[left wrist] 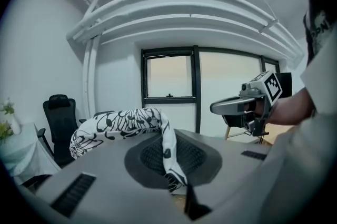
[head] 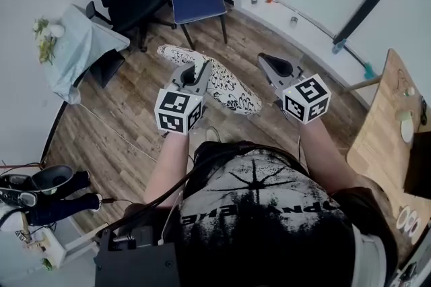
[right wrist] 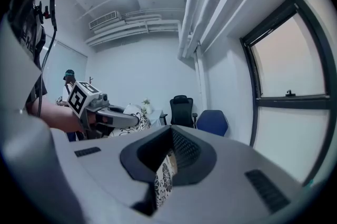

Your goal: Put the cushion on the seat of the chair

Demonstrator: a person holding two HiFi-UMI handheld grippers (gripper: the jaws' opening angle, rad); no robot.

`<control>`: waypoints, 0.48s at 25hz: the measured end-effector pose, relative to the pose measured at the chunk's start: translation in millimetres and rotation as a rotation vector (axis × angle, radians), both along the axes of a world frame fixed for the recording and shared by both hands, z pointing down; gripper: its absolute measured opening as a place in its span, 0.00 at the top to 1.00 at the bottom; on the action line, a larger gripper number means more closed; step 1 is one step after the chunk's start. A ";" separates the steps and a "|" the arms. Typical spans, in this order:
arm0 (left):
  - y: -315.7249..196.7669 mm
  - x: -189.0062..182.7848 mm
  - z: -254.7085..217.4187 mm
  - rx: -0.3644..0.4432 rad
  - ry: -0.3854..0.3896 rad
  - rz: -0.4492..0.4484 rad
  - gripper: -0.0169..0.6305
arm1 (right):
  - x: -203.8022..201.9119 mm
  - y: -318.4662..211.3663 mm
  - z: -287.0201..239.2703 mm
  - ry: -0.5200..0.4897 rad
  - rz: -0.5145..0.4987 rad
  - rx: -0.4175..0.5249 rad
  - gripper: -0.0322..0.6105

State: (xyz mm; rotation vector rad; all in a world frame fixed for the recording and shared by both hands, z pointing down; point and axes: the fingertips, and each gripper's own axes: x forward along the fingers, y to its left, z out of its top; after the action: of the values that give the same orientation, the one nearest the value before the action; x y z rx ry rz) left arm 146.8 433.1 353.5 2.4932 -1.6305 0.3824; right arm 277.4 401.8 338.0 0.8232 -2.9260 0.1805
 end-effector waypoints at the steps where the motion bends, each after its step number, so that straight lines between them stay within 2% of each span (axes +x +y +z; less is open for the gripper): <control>1: -0.2 -0.5 0.9 -0.003 0.002 -0.001 0.94 | -0.3 0.6 -0.3 -0.005 -0.005 0.000 0.92; 12: -11.2 -7.9 6.6 -0.017 0.002 0.001 0.94 | -7.1 -6.8 3.2 -0.008 -0.010 0.001 0.92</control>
State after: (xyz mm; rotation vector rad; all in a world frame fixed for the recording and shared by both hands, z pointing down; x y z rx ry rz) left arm 138.9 421.9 360.0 2.4820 -1.6185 0.3922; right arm 270.4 395.0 341.2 0.8105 -2.9377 0.1819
